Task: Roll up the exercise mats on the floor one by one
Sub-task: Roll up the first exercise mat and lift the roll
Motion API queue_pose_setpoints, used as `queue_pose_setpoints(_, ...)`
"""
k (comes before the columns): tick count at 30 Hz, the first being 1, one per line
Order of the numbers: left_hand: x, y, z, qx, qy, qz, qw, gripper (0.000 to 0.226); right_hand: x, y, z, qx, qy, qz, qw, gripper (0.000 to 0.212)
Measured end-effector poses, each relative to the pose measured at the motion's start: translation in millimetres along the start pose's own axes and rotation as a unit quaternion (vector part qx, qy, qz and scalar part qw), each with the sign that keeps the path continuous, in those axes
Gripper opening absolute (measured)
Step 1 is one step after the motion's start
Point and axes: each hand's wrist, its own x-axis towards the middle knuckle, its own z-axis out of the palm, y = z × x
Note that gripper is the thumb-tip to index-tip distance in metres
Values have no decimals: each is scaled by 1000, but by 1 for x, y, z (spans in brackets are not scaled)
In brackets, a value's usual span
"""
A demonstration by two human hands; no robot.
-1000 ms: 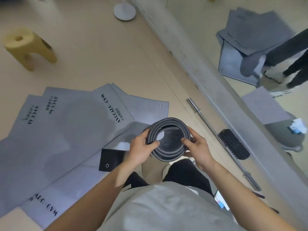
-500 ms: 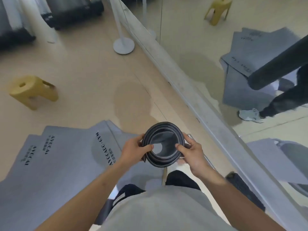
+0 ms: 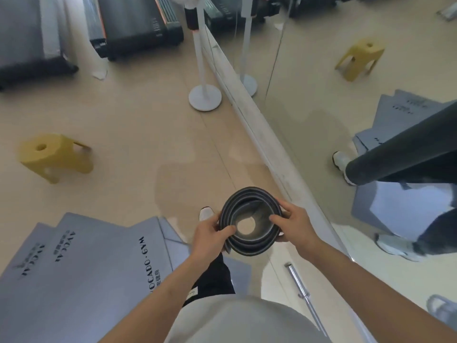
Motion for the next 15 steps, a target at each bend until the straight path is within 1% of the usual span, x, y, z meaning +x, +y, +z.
queue_pose_setpoints(5,115,64,-46,3,-3,-3,1000,22,108,-81,36,-36,6,23,999,55)
queue_pose_setpoints(10,216,142,-97,18,-13,-11,1000,35,207,-165,55,-51,-9,28,998,49)
queue_pose_setpoints(12,255,175,-112,41,-23,-8,999,44,243,-190,57,-41,-14,46,998,54)
queue_pose_setpoints(13,275,190,-118,55,-26,-7,998,46,262,-201,58,-35,-16,52,998,53)
queue_pose_setpoints(15,314,219,-129,86,-31,5,996,43,303,-223,60,-27,-19,60,998,46)
